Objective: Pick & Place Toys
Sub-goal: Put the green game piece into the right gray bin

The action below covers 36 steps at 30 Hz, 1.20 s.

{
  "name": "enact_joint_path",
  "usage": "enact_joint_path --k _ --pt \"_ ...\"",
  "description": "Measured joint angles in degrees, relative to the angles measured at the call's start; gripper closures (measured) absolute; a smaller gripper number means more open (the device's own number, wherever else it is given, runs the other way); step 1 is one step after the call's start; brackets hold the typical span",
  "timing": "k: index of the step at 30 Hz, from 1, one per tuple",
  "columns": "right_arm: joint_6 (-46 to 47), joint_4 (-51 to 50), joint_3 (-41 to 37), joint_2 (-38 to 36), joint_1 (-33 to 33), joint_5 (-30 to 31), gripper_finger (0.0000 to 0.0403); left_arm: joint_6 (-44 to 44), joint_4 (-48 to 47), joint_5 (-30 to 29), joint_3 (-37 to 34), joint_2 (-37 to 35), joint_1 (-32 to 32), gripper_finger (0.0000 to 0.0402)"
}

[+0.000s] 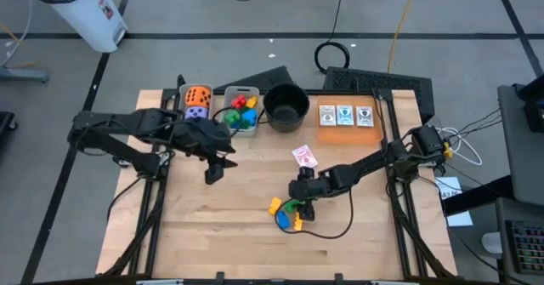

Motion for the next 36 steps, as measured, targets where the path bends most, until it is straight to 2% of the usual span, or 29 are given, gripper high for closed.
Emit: enact_joint_path --k 6,13,17,25,32,36 --pt "-0.27 -0.25 -0.01 0.0 0.0 0.07 0.0172 -7.56 2.94 -1.84 -0.02 0.88 -2.55 0.0188" --pt "2.89 -0.36 -0.06 0.0 0.0 -0.02 0.0273 -17.09 10.52 -11.25 0.0 0.87 -7.91 0.0188" --pt "3.84 0.18 -0.12 -0.5 0.0 -3.25 0.033 -21.18 13.74 -16.02 0.0 1.84 -10.91 0.0188" --pt "5.74 -1.01 -0.32 -4.61 0.15 -4.54 0.0336 -27.03 15.31 -21.31 0.04 7.46 -14.81 0.0188" --pt "6.98 -2.24 -0.3 -17.82 0.15 -4.15 0.0333 -29.31 18.6 -21.49 0.02 13.87 -15.08 0.0188" --pt "8.16 -2.12 -0.28 -26.53 0.15 0.15 0.0335 -27.89 22.41 -21.66 0.02 16.12 -15.03 0.0188"
